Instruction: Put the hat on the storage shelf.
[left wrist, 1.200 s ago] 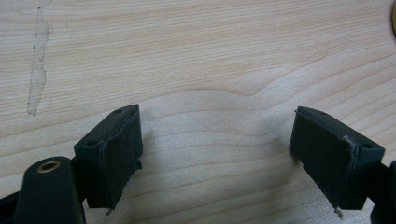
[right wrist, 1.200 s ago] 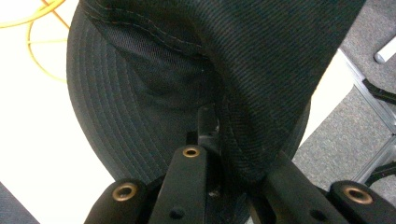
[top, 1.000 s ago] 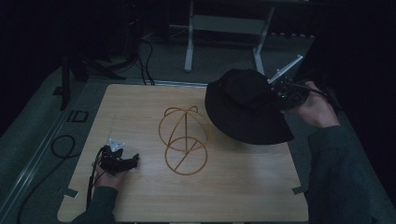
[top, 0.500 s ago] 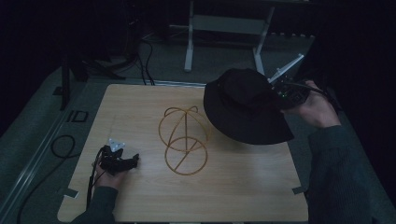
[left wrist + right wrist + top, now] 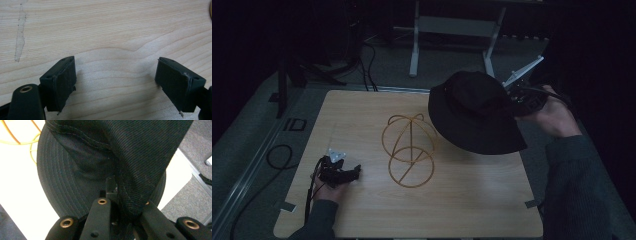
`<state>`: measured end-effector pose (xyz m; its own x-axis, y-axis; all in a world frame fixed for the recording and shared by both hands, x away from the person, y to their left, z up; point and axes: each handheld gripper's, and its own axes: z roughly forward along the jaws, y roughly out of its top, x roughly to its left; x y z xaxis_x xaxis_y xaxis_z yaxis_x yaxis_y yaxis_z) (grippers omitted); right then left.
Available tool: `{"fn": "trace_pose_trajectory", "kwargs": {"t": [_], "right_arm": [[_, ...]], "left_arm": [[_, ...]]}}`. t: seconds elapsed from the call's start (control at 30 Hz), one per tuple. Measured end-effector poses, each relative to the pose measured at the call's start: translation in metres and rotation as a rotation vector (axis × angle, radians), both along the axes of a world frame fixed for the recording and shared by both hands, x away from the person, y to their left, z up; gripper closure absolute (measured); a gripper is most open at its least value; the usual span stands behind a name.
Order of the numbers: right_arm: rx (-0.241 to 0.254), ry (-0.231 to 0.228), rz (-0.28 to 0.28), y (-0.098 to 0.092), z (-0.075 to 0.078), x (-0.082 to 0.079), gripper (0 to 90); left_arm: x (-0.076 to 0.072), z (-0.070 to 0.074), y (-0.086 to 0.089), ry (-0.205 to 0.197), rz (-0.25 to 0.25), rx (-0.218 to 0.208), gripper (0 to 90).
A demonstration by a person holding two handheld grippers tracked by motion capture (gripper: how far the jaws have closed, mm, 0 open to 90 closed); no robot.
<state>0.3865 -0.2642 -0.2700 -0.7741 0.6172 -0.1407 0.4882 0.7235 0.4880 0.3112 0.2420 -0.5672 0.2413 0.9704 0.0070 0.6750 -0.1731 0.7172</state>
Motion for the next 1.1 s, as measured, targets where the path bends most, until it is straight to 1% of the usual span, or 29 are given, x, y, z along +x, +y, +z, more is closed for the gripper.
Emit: {"fn": "trace_pose_trajectory", "kwargs": {"t": [0.13, 0.37, 0.73, 0.97, 1.1], "right_arm": [[0.004, -0.004, 0.013, 0.0, 0.002, -0.002, 87.8], [0.024, -0.013, 0.019, -0.001, 0.007, -0.004, 87.8], [0.067, -0.026, 0.058, -0.002, 0.014, -0.008, 87.8], [0.094, -0.031, 0.063, -0.003, 0.017, -0.01, 87.8], [0.103, -0.036, 0.075, -0.003, 0.018, -0.011, 87.8]], "left_arm": [[0.0, 0.0, 0.0, 0.0, 0.001, -0.001, 17.6], [0.0, 0.0, 0.0, -0.001, 0.001, 0.001, 17.6], [0.0, 0.0, 0.0, -0.003, 0.002, -0.001, 17.5], [0.0, 0.0, 0.0, -0.003, 0.002, -0.001, 17.6], [0.0, 0.0, 0.0, -0.003, 0.002, -0.001, 17.6]]}}
